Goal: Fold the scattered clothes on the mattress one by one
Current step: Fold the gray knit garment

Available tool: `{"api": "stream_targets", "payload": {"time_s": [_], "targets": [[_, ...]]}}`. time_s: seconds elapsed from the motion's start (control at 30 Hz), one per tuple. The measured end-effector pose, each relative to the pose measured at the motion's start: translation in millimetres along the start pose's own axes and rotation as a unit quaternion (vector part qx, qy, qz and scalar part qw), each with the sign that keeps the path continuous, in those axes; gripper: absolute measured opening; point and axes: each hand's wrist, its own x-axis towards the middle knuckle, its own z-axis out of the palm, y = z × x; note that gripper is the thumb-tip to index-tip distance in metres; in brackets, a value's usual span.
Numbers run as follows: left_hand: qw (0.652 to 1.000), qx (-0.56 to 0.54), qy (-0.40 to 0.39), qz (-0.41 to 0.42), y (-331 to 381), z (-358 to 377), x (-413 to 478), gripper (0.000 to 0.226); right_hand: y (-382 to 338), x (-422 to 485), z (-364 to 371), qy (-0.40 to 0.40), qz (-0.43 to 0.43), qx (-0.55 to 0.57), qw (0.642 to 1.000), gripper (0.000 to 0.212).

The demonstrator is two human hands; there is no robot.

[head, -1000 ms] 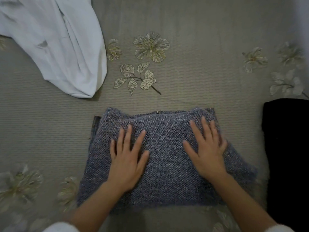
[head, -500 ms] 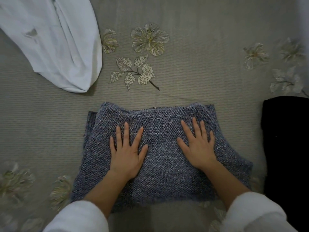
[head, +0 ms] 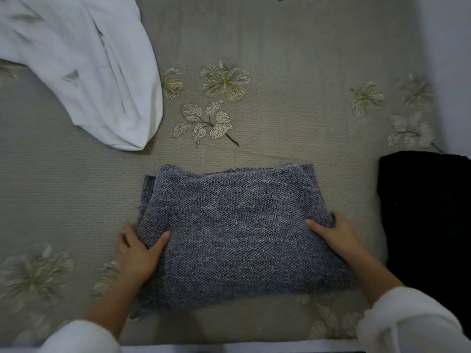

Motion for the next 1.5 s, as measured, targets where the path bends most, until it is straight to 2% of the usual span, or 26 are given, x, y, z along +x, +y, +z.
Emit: {"api": "stream_targets", "payload": {"time_s": [0.1,0.23,0.3,0.4,0.57,0.8,0.93,1.07,1.23,1.37,1.5], "targets": [[0.999,-0.048,-0.012,0.000,5.7,-5.0,-4.8,0.101,0.7,-0.5,5.3,0.012,0.019,0.027,0.999,0.063],[0.994,-0.100,-0.044,-0.017,18.6,-19.0,-18.7,0.050,-5.7,-16.3,4.0,0.038,-0.009,0.015,0.999,0.039],[0.992,-0.113,-0.059,-0.012,27.3,-28.7,-28.8,0.039,-9.0,-31.1,2.4,0.064,-0.035,0.015,0.997,0.034],[0.986,-0.151,-0.074,0.019,46.5,-43.4,-54.4,0.031,-11.8,-60.0,-1.9,0.067,-0.062,0.047,0.995,0.031],[0.979,-0.140,-0.100,0.111,76.3,-48.4,-103.8,0.008,-12.0,-109.4,-11.1,0.039,-0.097,0.104,0.989,0.030],[0.957,-0.058,-0.111,0.263,138.4,-27.6,-161.3,0.006,19.0,-148.5,-65.5,0.091,-0.091,0.175,0.976,0.023],[0.925,-0.003,-0.115,0.363,185.4,3.0,-194.3,0.008,59.8,-169.2,-112.4,0.129,-0.045,0.258,0.956,0.028],[0.898,0.039,-0.094,0.428,231.6,47.3,-227.2,0.017,105.4,-189.0,-155.4,0.147,-0.005,0.344,0.927,0.030],[0.883,0.104,-0.043,0.456,301.5,97.3,-288.7,0.034,148.8,-201.2,-186.7,0.222,0.017,0.432,0.874,0.021],[0.850,0.127,-0.038,0.509,358.2,132.8,-328.2,0.032,176.1,-198.0,-202.1,0.271,0.041,0.482,0.832,0.022],[0.820,0.131,-0.047,0.555,409.6,172.3,-351.7,0.029,199.6,-186.4,-209.5,0.281,0.051,0.526,0.801,0.021]]}}
